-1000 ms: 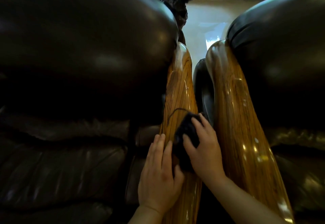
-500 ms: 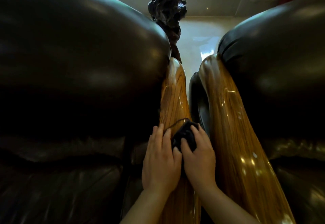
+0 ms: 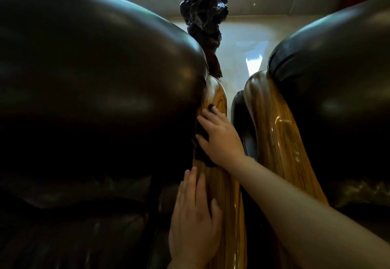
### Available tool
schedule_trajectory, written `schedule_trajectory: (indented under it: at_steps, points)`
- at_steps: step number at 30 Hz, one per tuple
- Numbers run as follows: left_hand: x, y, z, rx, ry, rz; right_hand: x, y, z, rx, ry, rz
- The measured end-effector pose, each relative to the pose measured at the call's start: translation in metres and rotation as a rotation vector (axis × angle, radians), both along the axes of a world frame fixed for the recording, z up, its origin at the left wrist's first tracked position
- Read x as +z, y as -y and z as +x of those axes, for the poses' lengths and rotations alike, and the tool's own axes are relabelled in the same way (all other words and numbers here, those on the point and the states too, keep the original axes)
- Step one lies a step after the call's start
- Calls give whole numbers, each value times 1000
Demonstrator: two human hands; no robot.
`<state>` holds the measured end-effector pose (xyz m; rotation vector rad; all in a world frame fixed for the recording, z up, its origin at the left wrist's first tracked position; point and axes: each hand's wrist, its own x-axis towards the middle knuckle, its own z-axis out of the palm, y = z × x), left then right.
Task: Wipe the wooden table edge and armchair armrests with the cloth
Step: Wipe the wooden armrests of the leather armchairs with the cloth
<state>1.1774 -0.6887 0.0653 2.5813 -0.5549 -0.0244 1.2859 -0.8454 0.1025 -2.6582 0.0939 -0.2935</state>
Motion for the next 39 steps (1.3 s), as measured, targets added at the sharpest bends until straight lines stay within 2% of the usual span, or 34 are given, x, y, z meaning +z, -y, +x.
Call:
schedule_trajectory:
  at_steps: [3,5,7,10,14,16,18,20,24,26,29,31,34,36,39]
  points:
    - [13,2,-1,28,-20,-22,-14,0,-52,288,34,20]
    - [14,3,-2,50,-11,-56,-19,11,-60,375,49,24]
    - [11,3,-2,45,12,-65,-15,19,-34,279,78,1]
    - [7,2,1,39,73,-15,-6,18,25,24,21,-38]
    - [2,4,1,44,94,62,-4,11,50,-244,-64,116]
    - [1,2,1,31,93,83,-10,2,18,-187,-9,49]
    - [3,1,3,16,71,99,-19,-8,-25,-27,55,-21]
    - [3,2,3,11,71,113,-24,-5,-33,52,56,-37]
    - [-1,-1,0,14,75,114,-14,1,30,-133,-20,-21]
    - [-2,0,1,31,76,102,-8,12,55,-284,-77,133]
    - [-3,0,1,13,82,98,-13,17,40,-492,-111,404]
    - [-3,0,0,-54,100,105,-18,1,2,-457,-74,275]
    - [-1,0,0,-104,110,113,-28,-12,-28,-230,18,36]
    - [-2,0,0,-106,95,103,-19,-1,1,-199,-28,33]
    - [-3,0,0,-83,86,89,-6,8,40,-265,-126,85]
